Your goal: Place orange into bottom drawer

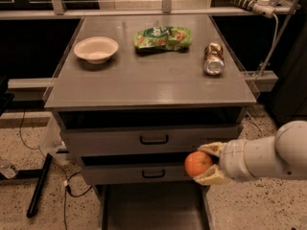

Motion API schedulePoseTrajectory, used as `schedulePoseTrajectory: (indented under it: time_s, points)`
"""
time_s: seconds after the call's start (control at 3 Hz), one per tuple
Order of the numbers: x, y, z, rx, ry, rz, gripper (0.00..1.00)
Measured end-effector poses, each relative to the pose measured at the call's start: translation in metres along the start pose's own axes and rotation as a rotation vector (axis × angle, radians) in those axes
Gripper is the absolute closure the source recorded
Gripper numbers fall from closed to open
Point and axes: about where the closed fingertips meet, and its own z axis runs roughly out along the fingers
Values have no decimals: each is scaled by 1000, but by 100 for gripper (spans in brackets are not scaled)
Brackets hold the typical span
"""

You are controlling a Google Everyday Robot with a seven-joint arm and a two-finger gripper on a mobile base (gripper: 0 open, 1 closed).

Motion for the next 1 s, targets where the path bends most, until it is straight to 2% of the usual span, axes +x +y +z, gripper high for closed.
schedulePoseTrajectory:
  time_s: [0.67,1.0]
  points:
    - [77,22,84,-6,-20,-17,100]
    - [77,22,85,-7,-21,-17,100]
